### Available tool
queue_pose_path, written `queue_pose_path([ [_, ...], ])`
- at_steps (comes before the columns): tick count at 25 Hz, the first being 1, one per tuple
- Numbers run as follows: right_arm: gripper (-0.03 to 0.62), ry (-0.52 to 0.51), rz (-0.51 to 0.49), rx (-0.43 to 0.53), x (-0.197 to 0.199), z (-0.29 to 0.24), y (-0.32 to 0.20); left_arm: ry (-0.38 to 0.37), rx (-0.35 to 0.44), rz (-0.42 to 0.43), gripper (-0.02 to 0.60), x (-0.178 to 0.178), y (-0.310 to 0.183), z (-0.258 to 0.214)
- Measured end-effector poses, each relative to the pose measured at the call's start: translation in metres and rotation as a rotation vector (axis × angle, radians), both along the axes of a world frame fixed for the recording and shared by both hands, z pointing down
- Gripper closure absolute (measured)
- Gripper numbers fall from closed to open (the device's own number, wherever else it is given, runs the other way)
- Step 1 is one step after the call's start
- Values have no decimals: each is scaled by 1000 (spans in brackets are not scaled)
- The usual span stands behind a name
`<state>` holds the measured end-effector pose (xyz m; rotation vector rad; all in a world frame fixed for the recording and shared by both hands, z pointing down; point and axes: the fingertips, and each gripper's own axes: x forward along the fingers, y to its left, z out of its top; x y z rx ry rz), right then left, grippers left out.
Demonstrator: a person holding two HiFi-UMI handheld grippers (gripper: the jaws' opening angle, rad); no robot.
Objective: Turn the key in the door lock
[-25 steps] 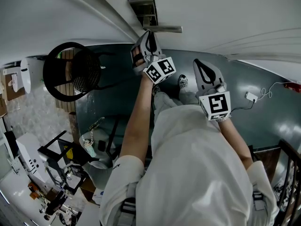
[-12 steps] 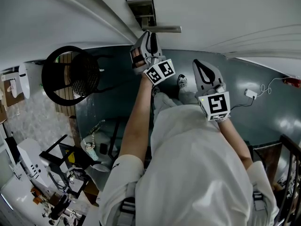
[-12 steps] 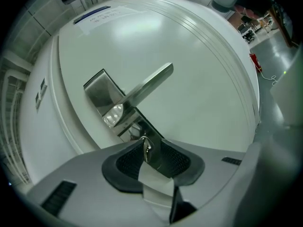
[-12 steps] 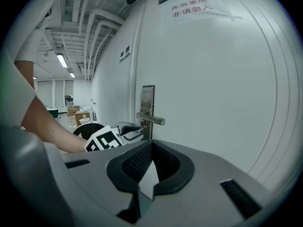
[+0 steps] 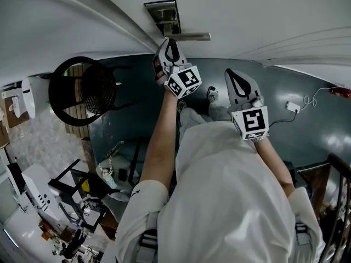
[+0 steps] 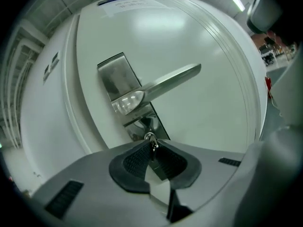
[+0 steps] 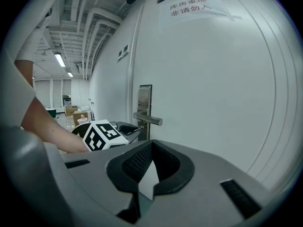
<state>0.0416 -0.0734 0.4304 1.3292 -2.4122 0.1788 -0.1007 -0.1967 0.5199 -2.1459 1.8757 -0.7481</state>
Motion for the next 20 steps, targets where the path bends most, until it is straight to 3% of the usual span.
queue_pose_path([
  [7, 602, 2, -10, -10, 0, 4, -1, 441, -68, -101, 532, -7, 0, -6],
  [13, 602, 6, -12, -8, 4, 4, 0, 695, -107, -99, 534, -12, 3, -4],
  [20, 602, 2, -31, -3, 4, 1, 3, 1194, -139, -105, 554, -18, 5, -3],
])
